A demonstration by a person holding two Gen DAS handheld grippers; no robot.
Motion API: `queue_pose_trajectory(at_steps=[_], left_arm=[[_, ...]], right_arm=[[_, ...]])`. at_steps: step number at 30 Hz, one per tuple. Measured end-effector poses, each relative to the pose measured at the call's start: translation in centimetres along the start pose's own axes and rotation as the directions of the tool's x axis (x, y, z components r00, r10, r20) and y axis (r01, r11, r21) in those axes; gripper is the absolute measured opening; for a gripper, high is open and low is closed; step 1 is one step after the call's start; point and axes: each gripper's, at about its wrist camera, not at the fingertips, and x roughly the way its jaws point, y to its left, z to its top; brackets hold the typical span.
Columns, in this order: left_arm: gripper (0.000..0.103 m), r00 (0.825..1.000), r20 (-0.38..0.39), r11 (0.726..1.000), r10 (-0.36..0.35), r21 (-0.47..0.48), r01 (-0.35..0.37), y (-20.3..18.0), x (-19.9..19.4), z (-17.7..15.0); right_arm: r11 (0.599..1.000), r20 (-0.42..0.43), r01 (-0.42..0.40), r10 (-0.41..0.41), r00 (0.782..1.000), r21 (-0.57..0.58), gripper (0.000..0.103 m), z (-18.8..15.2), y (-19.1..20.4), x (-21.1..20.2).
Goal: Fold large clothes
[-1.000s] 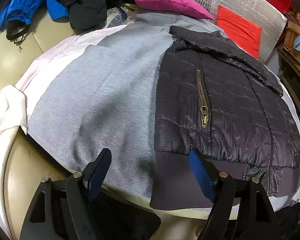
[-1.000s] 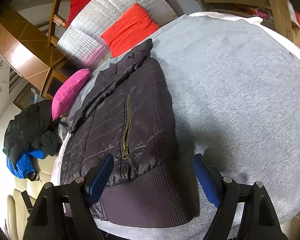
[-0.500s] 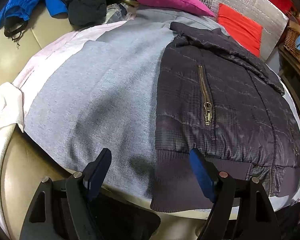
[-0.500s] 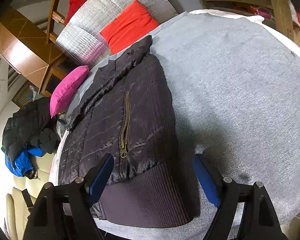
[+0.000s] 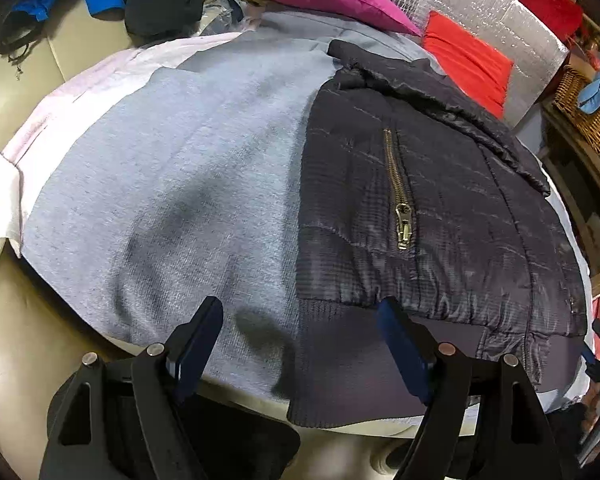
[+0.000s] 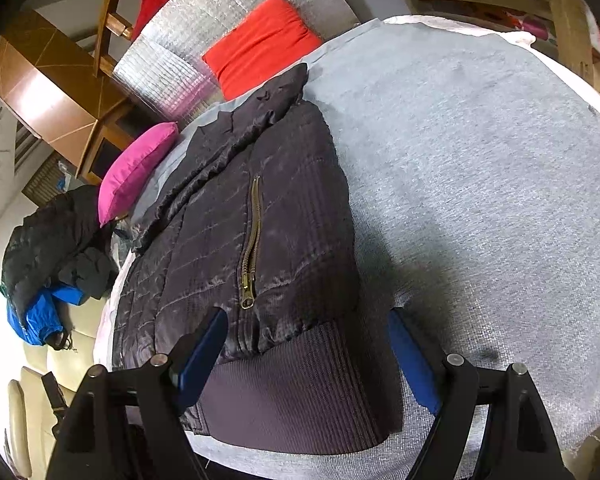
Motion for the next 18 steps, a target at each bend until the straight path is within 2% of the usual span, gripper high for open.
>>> queue_pose_trajectory(at_steps=[4,8,12,16,18], left_arm=[[0.08,1.0,-0.005,1.0,-0.006,0.021,0.006,-0.7,0.5,0.2],[0.08,1.0,-0.012,0.999,-0.01,0.033,0.01,-1.1,1.0,0.3],[0.08,0.999,-0.024,0.999,-0.022,0.024,0.022,-1.0,1.5,0.3],[0.08,0.999,-0.033,0.999,-0.027,0.015,0.028,-1.1,1.8,0.4],[0.079,0.998,-0.047,0.999,-0.034,-0.001,0.034,-0.9,1.9,0.5]], right_arm=[[1.0,-0.003,0.012,-0.012,1.0,-0.01,0.084,0.0,0.1,0.1],[1.0,0.038,0.024,-0.024,0.999,0.006,0.084,0.1,-0.2,-0.6],[0.999,-0.013,0.052,-0.052,0.999,-0.01,0.084,0.5,-0.1,0.5],[0.996,-0.076,0.043,-0.049,0.996,-0.083,0.084,0.2,1.4,1.8],[0.987,-0.094,0.092,-0.105,0.99,-0.134,0.082,0.0,2.2,2.6]])
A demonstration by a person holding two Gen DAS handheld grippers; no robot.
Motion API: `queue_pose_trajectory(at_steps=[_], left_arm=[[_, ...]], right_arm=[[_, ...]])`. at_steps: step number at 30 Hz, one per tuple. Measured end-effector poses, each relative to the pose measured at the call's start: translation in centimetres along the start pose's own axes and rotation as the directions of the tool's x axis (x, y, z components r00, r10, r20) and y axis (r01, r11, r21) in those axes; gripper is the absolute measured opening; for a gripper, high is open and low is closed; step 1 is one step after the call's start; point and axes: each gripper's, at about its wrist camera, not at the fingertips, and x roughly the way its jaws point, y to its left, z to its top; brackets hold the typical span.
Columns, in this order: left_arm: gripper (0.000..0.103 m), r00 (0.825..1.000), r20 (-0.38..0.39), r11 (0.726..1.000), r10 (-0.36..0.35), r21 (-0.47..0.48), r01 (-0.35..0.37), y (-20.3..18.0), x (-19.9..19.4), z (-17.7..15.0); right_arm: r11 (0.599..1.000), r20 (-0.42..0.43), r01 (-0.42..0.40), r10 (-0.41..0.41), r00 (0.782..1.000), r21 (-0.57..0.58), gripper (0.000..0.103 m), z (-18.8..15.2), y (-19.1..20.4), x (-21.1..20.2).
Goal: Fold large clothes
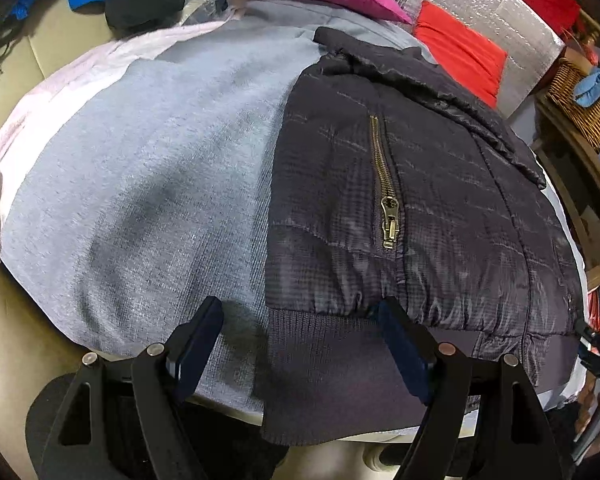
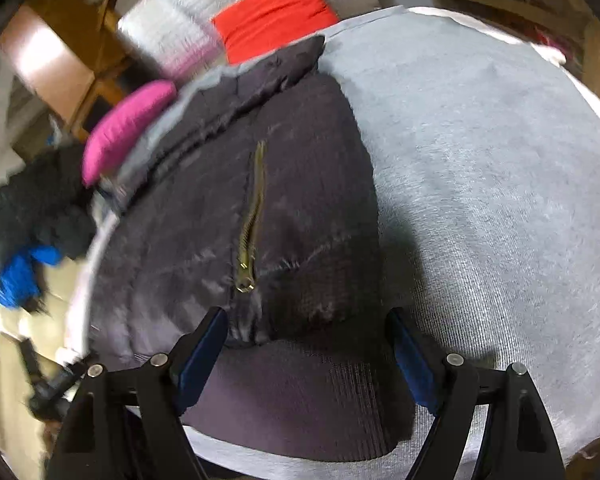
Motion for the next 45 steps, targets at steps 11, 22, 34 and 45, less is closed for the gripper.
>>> queue_pose_trajectory(at_steps=[11,22,34,45], left_arm=[[0.014,0.996,0.047,0.996,-0.073,0.051,0.07,0.0,-3.4,1.7],[0.052,0.999,0.033,0.999,-0.039,0.002,0.039,1.0,-1.9,0.9],[0.071,0.998,0.043,0.997,0.039,0.066,-0.042,-1.6,-0.5,0.8],[0.071,0.998,0.045,0.998,0.034,0.049,-0.036,-0.5,-0.7,0.2]], right_arm=[[0.998,-0.053,-0.054,0.053,0.997,-0.01,0.02,0.6,0.8,-0.9],[0.988,-0.007,-0.12,0.121,0.993,0.1,0.078,-1.3,-0.6,-1.4],[0.995,0.014,-0.097,0.096,0.995,0.017,0.075,-2.1,1.9,0.0],[1.0,-0.009,-0.003,0.003,1.0,-0.001,0.041,-2.5,1.5,0.4]])
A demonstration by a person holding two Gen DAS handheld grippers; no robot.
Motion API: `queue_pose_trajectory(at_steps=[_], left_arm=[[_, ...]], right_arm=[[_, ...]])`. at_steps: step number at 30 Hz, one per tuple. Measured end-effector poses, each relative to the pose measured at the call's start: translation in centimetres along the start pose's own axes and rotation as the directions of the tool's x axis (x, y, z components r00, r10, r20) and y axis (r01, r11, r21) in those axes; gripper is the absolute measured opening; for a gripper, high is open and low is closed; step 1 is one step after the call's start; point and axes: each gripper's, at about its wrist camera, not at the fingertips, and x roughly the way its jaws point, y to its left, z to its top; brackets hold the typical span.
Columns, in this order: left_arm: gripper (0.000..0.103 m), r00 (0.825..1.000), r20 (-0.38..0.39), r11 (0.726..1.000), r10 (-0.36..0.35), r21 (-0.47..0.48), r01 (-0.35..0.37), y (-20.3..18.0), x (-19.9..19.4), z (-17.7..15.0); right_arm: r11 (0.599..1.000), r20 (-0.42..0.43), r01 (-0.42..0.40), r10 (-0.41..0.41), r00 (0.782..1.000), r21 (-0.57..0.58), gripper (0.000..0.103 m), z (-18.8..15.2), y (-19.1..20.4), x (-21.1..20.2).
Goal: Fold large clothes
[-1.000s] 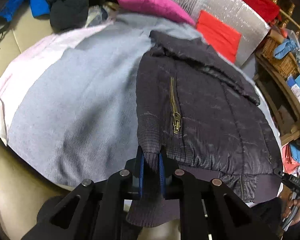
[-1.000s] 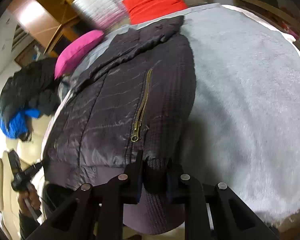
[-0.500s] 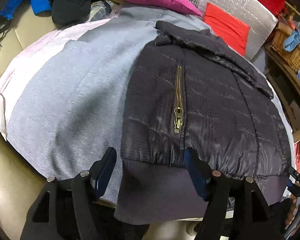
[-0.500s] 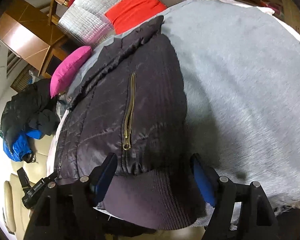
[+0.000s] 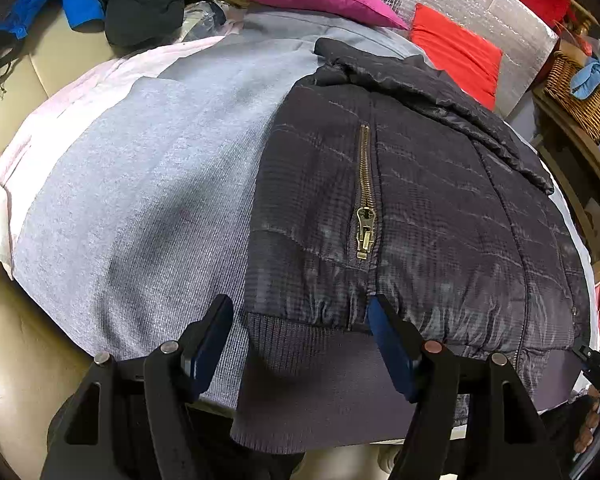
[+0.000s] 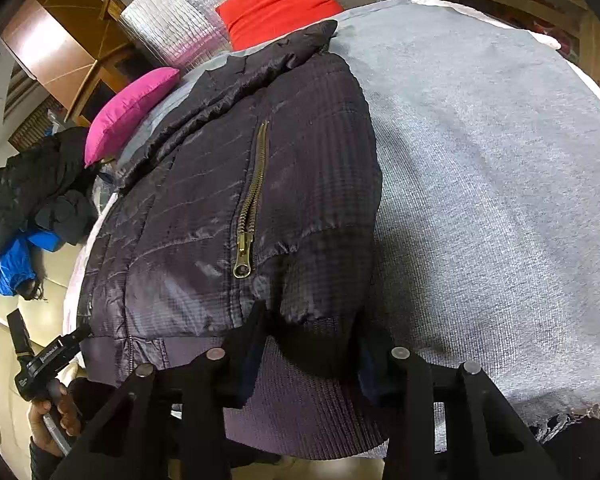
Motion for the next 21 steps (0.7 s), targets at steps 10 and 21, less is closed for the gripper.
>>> queue_pose_trajectory(at_steps=[10,21], left_arm=[[0.046,1.0,-0.019,1.0,0.001,0.0,-0.001,0.21,0.09,0.06],[0.045,0.999,-0.022,1.0,0.025,0.006,-0.025,-0.17,0.2,0.12]], right_arm=[[1.0,-0.008,-0.005,0.004,1.0,-0.013,0.028,0.27,0.52,-0.19],[1.0,-0.006,-0.013,0.013,1.0,0.013,0.04,0.4,0.29,-0.28]])
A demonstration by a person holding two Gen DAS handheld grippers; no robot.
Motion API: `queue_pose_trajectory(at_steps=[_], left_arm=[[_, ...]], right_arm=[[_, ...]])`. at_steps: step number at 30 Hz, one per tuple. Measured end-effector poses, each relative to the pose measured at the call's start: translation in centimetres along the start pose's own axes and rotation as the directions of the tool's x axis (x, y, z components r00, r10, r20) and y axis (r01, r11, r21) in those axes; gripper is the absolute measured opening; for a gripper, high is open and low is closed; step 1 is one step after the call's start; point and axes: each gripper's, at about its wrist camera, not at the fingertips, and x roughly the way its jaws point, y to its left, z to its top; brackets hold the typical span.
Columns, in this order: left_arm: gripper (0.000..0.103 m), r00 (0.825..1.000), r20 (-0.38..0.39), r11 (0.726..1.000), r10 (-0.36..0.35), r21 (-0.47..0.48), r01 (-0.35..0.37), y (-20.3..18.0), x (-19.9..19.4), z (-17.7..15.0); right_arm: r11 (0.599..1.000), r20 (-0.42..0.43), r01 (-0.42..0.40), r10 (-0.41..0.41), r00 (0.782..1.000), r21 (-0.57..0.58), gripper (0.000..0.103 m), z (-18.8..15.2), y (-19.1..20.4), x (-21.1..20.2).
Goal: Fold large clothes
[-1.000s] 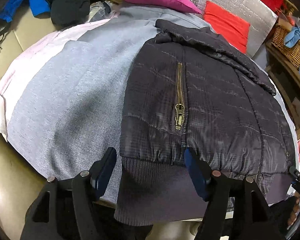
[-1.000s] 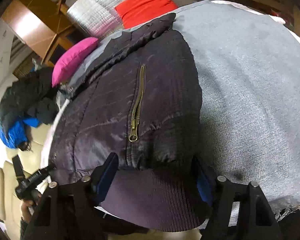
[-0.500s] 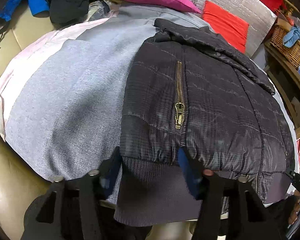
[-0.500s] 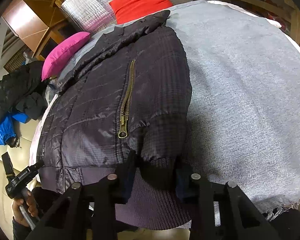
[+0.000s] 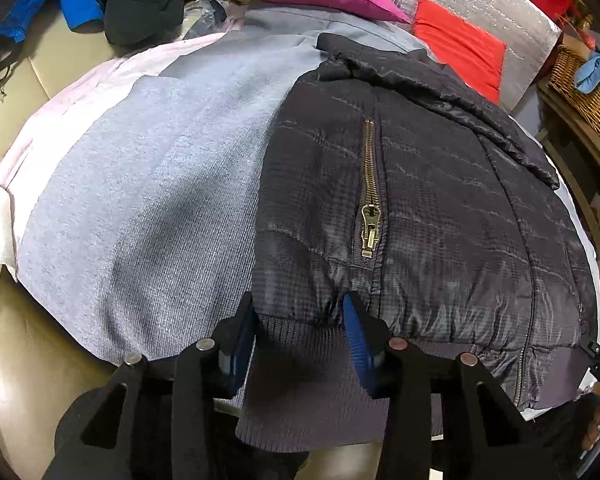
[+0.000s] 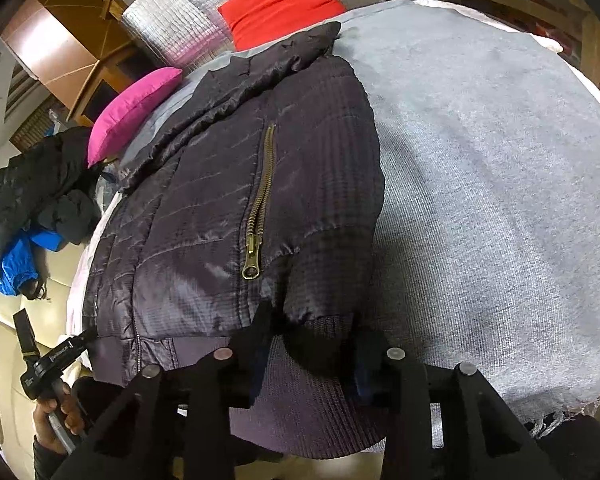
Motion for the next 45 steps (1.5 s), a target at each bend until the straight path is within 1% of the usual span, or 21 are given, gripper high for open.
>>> queue_pose_trajectory(at_steps=[2,4,6,8,10,15,19,20,22,24,25,26,27,28,33,34,36,37,38,41,45], left_arm=[[0.045,1.0,0.001,1.0,-0.005,0.006,0.005,0.1,0.0,0.0],[0.039,1.0,0.005,1.0,-0.017,0.019,0.017,0.2,-0.1,0.0],[0.018,1.0,0.011,0.999,-0.018,0.031,0.018,0.4,-0.3,0.1],[0.016,0.999,0.005,0.999,-0.039,0.03,0.039,0.6,-0.7,0.3],[0.015,0.998,0.02,0.998,-0.064,0.026,0.064,0.9,-1.5,0.4],[0.014,0.994,0.068,0.995,-0.088,0.047,0.085,0.6,-4.5,0.1],[0.016,0.996,0.051,0.996,-0.074,0.056,0.071,0.8,-4.3,-0.4],[0.017,0.997,0.043,0.997,-0.067,0.052,0.065,0.9,-3.8,-0.4],[0.021,0.999,0.022,0.998,-0.05,0.032,0.049,1.1,-2.9,-0.4],[0.027,0.999,0.023,0.999,-0.042,0.017,0.042,1.2,-2.4,-0.4],[0.029,0.999,0.028,0.999,-0.04,0.02,0.04,1.1,-2.3,-0.4],[0.039,0.999,0.034,0.999,-0.036,0.029,0.035,1.0,-2.3,-0.4],[0.05,0.998,0.047,0.999,-0.029,0.041,0.028,0.7,-2.4,-0.5],[0.053,0.998,0.062,0.998,-0.023,0.051,0.02,0.4,-2.4,-0.7],[0.055,0.997,0.068,0.997,0.025,0.073,-0.03,-0.8,-1.8,-1.1],[0.054,0.997,0.071,0.997,0.035,0.07,-0.04,-0.8,-1.8,-1.0],[0.021,0.994,0.079,0.994,0.071,0.076,-0.077,-1.0,-1.7,-0.7],[0.02,0.995,0.069,0.993,0.074,0.084,-0.079,-1.0,-1.7,-0.5],[0.016,0.997,0.055,0.996,0.05,0.075,-0.054,-0.7,-1.8,-0.2],[0.014,0.998,0.053,0.998,0.017,0.059,-0.02,-0.4,-2.9,0.4],[0.014,0.995,0.097,0.998,-0.031,0.048,0.027,-0.2,-5.7,0.7]], right_arm=[[1.0,-0.004,-0.003,0.003,1.0,0.015,0.04,0.0,-0.2,0.3],[1.0,-0.008,-0.006,0.007,1.0,0.023,0.039,0.1,-0.3,0.4],[1.0,-0.019,-0.004,0.004,1.0,0.01,0.03,0.2,-0.2,0.3],[1.0,-0.036,-0.023,0.023,0.999,0.006,0.022,0.5,-0.2,0.2],[0.999,-0.042,-0.035,0.035,0.999,0.002,0.021,0.7,-0.1,-0.2],[0.998,-0.04,-0.056,0.055,0.998,-0.03,0.019,0.8,0.6,-1.9],[0.997,-0.066,-0.063,0.061,0.996,-0.038,0.02,0.9,0.4,-2.7],[0.998,-0.08,-0.056,0.053,0.995,-0.038,0.025,0.9,0.1,-2.3],[0.999,-0.075,-0.052,0.051,0.996,-0.007,0.03,0.8,-0.6,-1.7],[0.999,-0.067,-0.041,0.041,0.997,-0.001,0.043,0.8,-0.8,-1.5],[0.999,-0.057,-0.04,0.039,0.998,-0.008,0.063,0.7,-0.8,-1.7],[0.999,-0.045,-0.043,0.043,0.998,-0.011,0.072,0.7,-0.7,-2.0],[0.999,-0.031,-0.045,0.045,0.999,-0.012,0.072,0.8,-0.7,-2.3],[0.999,-0.018,-0.041,0.041,0.999,-0.011,0.072,0.8,-0.7,-2.5],[1.0,-0.038,-0.004,0.005,0.999,0.006,0.071,1.0,-0.6,-1.5],[1.0,-0.049,-0.004,0.004,0.999,-0.001,0.068,0.8,-0.3,-1.0],[0.999,-0.052,0.018,-0.02,0.998,-0.034,0.039,0.5,0.4,-0.5],[0.997,-0.05,0.063,-0.066,0.997,-0.054,0.029,0.4,0.7,-0.3],[0.998,-0.06,0.047,-0.05,0.997,-0.046,0.022,0.4,0.5,-0.2],[0.999,-0.069,-0.003,0.0,0.998,-0.046,0.016,0.8,0.2,-0.7],[0.996,-0.042,-0.066,0.063,0.997,-0.062,0.013,1.2,0.5,-2.8]])
